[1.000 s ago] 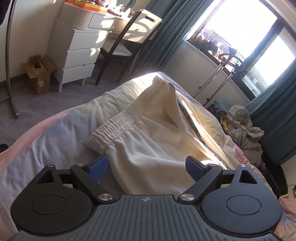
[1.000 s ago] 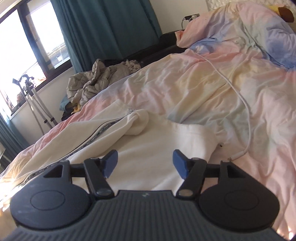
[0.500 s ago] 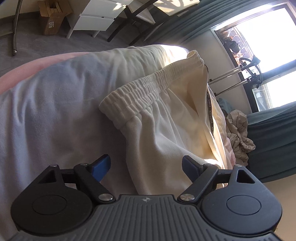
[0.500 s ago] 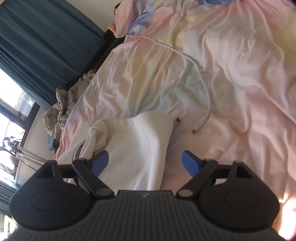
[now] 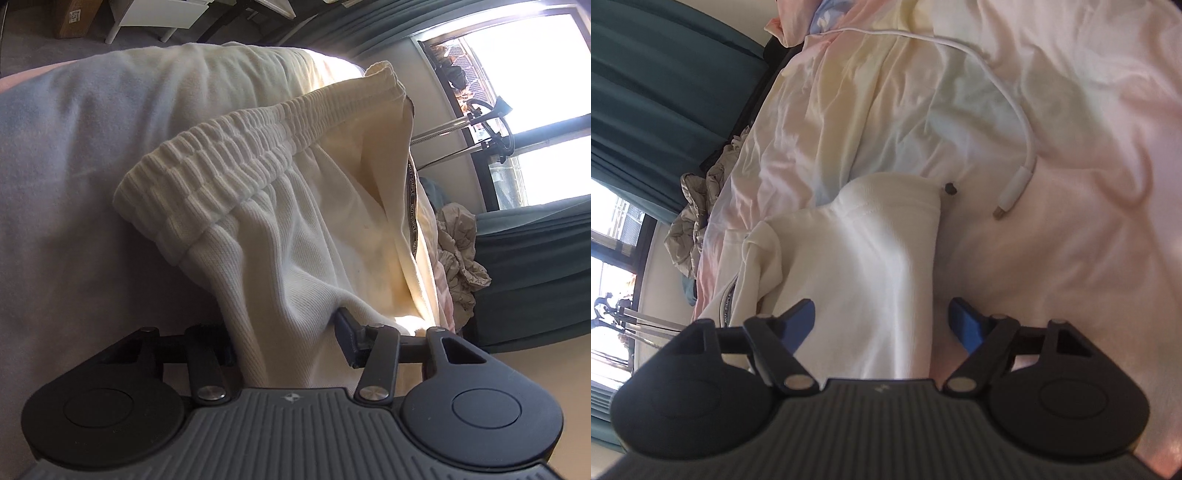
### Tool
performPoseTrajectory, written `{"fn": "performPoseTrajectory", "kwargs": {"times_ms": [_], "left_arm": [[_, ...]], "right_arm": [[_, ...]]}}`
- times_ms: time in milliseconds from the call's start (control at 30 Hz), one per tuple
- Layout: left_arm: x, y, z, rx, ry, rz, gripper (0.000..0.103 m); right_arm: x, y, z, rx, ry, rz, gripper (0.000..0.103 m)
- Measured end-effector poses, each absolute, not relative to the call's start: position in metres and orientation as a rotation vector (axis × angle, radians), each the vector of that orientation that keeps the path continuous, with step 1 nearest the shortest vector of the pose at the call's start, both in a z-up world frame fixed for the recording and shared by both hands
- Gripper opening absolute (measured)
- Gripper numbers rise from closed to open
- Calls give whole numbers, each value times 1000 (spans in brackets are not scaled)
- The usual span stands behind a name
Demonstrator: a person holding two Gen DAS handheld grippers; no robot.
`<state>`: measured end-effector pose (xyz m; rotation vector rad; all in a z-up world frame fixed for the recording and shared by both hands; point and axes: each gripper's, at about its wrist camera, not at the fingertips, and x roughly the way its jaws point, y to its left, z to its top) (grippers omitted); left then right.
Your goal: Fold clothes
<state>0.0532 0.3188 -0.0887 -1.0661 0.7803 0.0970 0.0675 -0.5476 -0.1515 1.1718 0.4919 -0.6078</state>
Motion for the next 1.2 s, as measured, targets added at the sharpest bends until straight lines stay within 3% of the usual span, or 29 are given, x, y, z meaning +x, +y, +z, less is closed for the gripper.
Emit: {"fn": "performPoseTrajectory", "kwargs": {"times_ms": [67,133,233,433,633,867,1200], "left_arm": [[48,318,-83,-1054,752,91,26],[43,318,-77,-1042,724,86,15],[32,316,-65,-1030,673,75,6],[-9,313,-21,-1024,531,29,6],[-29,320,-6,-1049,508,33,5],[39,321,32,-982,470,47,6],[232,309,33,-862,428,82,6]], "right_arm": [[72,-546,-154,1164,492,-623,46],[72,-545,-153,1161,479,-631,5],[63,-542,-138,1142,397,-607,5],[32,-524,-86,1029,216,-531,4],[9,-524,-56,1003,155,-491,4],[69,-521,-21,933,184,-444,4],[266,-535,-17,852,260,-474,4]]}}
